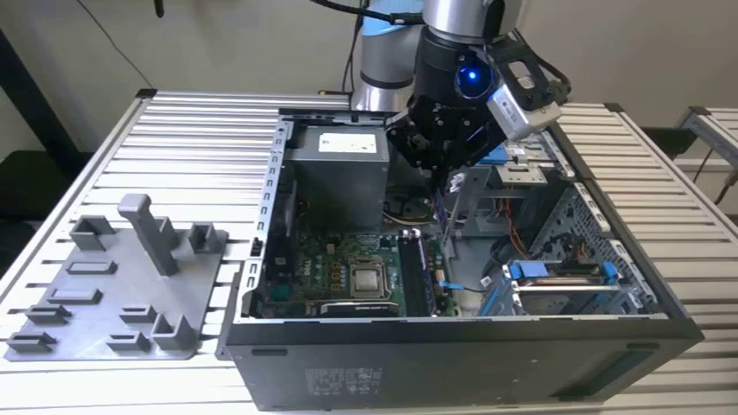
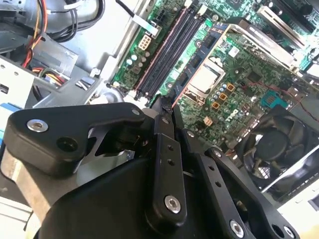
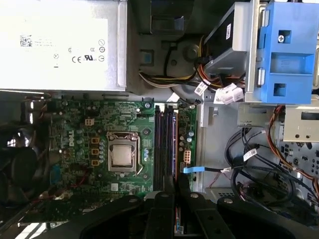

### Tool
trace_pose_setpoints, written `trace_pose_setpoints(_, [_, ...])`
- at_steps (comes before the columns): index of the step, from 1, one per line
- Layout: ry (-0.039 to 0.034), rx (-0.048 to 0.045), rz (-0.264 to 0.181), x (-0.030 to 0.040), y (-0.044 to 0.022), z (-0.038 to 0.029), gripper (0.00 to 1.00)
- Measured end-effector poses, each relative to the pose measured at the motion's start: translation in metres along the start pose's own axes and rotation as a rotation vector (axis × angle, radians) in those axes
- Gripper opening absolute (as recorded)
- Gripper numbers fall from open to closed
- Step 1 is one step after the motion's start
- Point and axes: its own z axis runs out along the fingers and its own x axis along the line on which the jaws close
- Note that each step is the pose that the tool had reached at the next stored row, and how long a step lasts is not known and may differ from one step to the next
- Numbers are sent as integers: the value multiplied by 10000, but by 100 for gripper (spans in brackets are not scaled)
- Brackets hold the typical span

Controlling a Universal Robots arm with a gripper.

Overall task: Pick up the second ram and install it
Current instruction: 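Insert the second ram into the second slot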

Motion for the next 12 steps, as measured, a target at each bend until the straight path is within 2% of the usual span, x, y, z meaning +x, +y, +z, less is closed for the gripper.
trace_pose_setpoints(9, [8, 6, 193, 18, 2, 39, 14])
trace_pose_setpoints(12, [54, 4, 193, 20, 2, 43, 14])
